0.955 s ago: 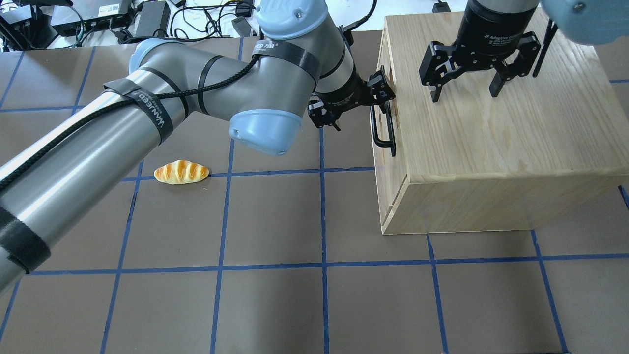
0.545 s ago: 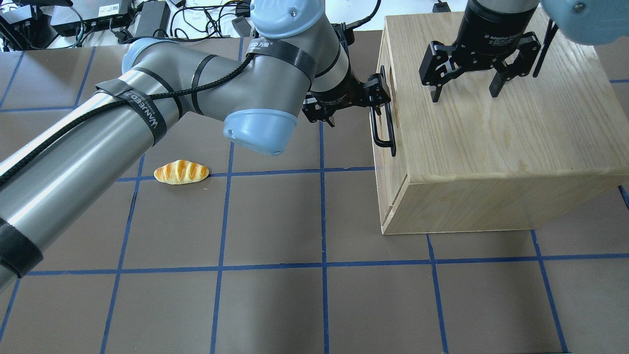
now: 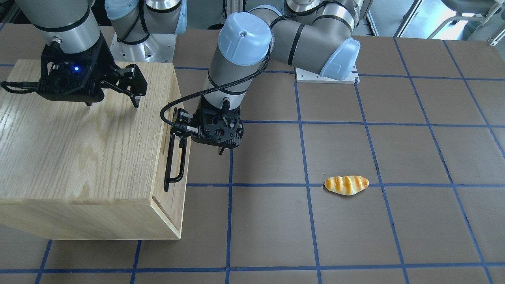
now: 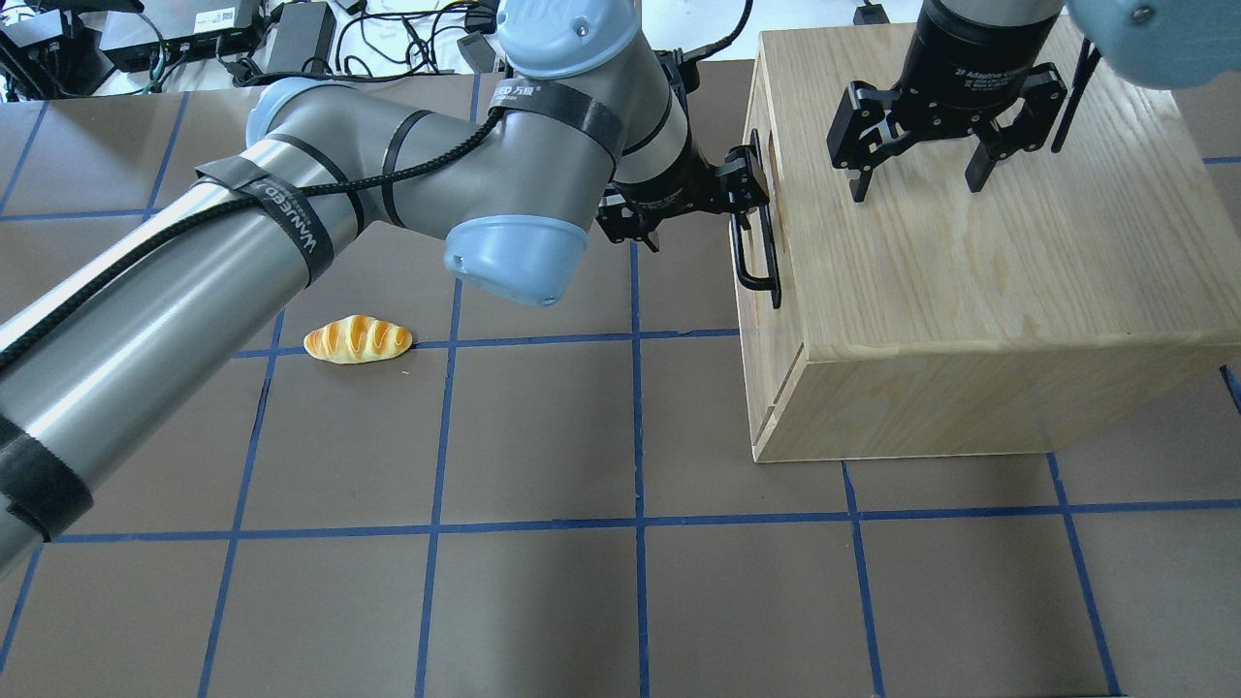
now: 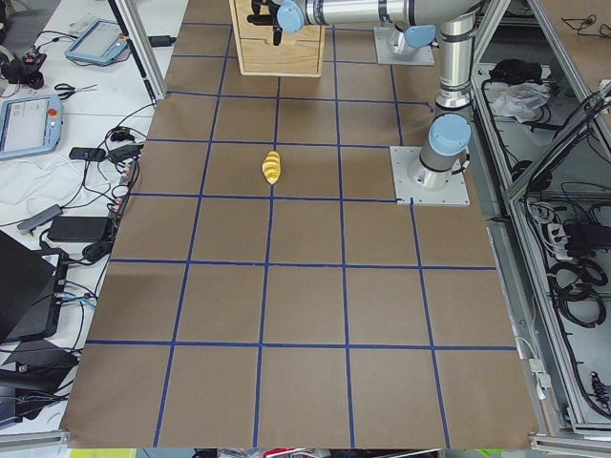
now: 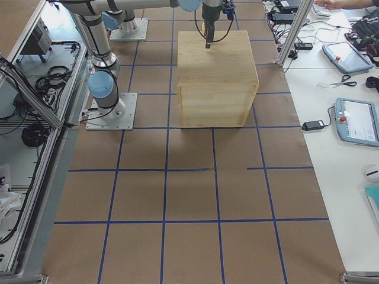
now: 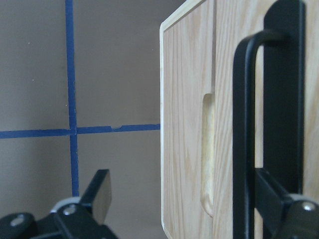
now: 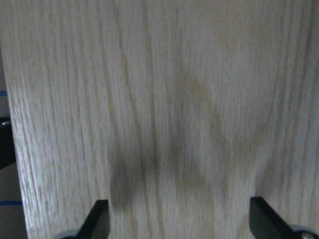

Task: Open upper drawer
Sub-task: 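Pull the handle with the left gripper, sliding the drawer out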

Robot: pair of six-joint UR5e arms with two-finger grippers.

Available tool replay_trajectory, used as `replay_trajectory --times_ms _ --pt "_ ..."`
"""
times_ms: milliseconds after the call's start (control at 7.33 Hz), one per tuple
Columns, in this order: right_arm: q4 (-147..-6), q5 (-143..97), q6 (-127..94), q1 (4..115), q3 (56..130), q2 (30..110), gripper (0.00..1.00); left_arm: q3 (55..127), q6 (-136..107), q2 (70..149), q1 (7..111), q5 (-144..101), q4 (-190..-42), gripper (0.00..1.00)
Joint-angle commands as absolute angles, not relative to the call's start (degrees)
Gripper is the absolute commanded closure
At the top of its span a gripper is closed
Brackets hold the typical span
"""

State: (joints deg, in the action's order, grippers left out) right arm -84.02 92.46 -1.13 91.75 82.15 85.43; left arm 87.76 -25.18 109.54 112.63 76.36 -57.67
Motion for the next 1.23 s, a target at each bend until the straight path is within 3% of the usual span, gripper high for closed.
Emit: replay_trajectory --times_ms 0,1091 --pt "-84.02 92.46 -1.06 91.76 82.09 85.43 0.0 88.67 -24.26 109.51 111.89 76.46 -58.18 0.0" --pt "-84.02 92.46 -1.14 91.67 82.09 85.43 0.0 91.49 -14.6 106.88 103.81 75.67 -59.06 0.0"
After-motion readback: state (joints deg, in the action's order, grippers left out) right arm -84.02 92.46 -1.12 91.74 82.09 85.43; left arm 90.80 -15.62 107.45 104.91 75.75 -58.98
